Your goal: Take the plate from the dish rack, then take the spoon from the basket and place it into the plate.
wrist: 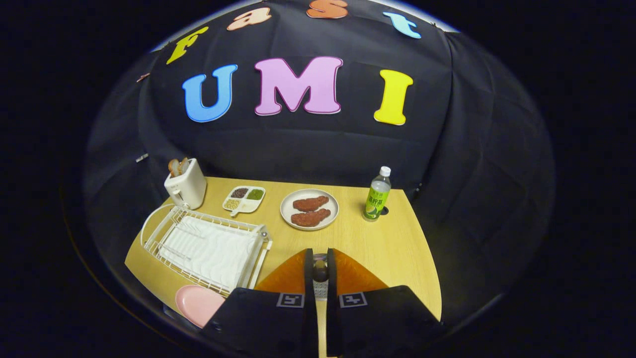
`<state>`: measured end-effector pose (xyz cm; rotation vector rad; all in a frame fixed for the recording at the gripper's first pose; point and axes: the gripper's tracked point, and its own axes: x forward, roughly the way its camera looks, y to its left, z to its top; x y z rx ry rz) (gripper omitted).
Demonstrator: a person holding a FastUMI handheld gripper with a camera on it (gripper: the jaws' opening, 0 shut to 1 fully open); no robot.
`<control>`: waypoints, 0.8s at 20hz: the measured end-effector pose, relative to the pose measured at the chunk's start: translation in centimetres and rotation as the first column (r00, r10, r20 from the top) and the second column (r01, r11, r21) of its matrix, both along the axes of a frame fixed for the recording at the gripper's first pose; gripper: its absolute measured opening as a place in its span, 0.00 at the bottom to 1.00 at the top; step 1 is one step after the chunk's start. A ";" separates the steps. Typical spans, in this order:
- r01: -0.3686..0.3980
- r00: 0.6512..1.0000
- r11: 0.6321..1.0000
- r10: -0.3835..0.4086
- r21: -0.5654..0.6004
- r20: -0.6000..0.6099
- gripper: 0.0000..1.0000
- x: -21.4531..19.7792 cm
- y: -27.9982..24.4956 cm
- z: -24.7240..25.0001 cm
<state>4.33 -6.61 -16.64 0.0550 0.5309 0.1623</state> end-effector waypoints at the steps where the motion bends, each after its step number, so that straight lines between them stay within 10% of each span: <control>1: -0.017 1.000 1.000 0.017 0.006 0.010 0.11 -0.6 0.8 1.0; 16: -0.407 0.905 0.909 0.415 0.092 -0.093 0.11 -13.0 20.3 -1.6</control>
